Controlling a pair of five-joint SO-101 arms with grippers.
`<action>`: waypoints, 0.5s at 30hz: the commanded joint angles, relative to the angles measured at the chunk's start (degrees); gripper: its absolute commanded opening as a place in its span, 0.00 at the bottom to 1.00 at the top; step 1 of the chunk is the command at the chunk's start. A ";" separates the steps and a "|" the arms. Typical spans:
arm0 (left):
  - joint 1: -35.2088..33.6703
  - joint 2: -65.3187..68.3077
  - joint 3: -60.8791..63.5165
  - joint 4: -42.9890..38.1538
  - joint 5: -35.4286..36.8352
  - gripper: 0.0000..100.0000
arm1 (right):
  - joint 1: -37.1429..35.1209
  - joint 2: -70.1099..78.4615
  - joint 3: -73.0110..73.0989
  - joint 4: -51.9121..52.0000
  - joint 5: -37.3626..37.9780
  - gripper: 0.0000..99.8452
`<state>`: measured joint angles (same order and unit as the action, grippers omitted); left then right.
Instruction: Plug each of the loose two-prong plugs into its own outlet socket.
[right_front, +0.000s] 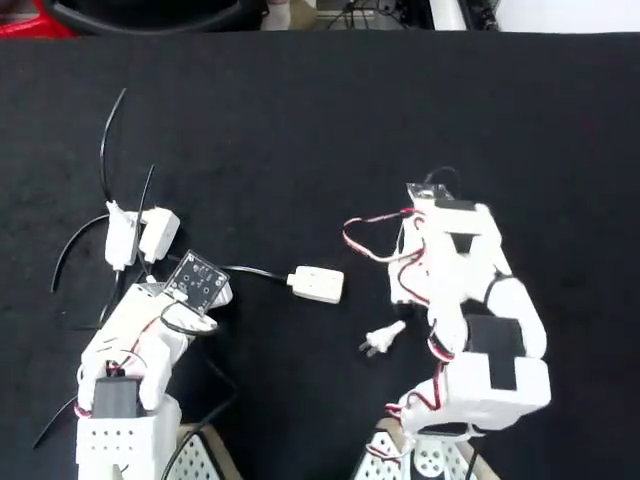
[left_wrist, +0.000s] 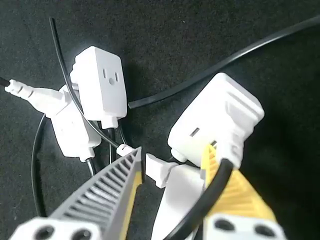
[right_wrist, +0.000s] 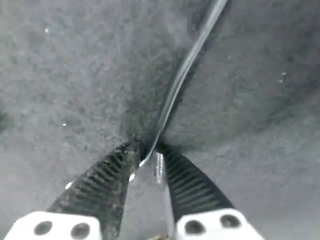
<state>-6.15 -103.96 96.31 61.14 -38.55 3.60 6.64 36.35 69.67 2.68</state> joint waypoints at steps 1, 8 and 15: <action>-0.66 0.00 1.10 0.18 0.18 0.19 | -0.44 -1.54 -5.93 5.54 2.90 0.01; -0.66 0.00 1.10 0.18 0.18 0.19 | 0.00 3.12 -22.73 15.47 6.77 0.01; -0.66 0.00 1.10 0.18 0.18 0.19 | -0.44 20.62 -43.03 15.91 15.65 0.01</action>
<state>-6.15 -103.96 96.31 61.14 -38.55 3.25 22.20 2.95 84.97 14.99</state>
